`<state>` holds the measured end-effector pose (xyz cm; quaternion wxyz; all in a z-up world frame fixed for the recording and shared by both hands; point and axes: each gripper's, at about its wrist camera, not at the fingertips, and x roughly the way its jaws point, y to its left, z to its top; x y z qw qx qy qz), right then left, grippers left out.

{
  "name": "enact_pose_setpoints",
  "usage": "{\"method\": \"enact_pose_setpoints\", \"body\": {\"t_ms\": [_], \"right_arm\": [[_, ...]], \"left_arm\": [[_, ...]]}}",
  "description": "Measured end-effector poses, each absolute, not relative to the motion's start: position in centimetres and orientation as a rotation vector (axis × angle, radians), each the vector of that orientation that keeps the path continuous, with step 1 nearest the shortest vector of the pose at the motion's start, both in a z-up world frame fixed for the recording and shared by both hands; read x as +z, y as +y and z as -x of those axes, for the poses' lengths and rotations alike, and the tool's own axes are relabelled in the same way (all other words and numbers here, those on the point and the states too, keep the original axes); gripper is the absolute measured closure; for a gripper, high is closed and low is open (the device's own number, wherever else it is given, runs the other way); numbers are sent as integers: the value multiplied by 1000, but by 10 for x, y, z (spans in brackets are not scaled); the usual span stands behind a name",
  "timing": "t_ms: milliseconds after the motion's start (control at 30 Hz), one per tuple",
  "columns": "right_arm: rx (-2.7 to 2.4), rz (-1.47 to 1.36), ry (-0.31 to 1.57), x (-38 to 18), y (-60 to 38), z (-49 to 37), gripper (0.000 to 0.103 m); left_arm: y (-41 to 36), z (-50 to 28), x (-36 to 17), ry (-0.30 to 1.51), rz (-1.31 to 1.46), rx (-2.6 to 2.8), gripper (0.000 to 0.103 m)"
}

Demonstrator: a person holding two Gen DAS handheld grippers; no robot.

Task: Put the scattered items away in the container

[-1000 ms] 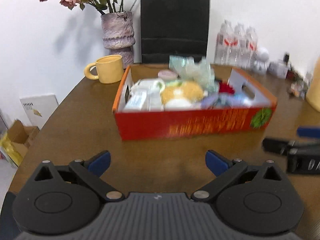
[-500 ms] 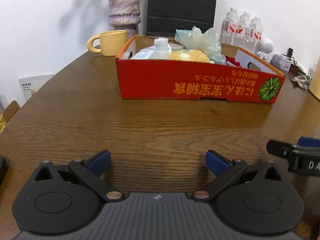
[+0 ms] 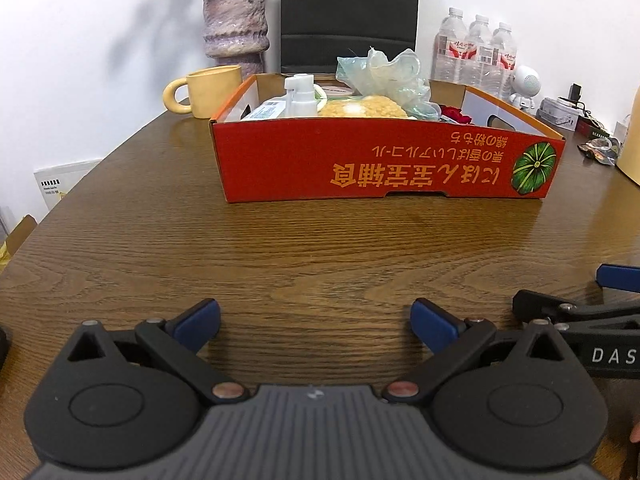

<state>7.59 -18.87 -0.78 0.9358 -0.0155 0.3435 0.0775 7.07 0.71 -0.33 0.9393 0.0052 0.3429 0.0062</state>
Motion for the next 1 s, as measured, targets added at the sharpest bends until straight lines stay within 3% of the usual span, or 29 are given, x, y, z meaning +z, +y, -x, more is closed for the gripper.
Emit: {"method": "enact_pose_setpoints", "body": {"t_ms": [1000], "right_arm": [[128,22,702,-8,-186,-79,0]], "left_arm": [[9,-71,-3,700,-5,16,0]]}}
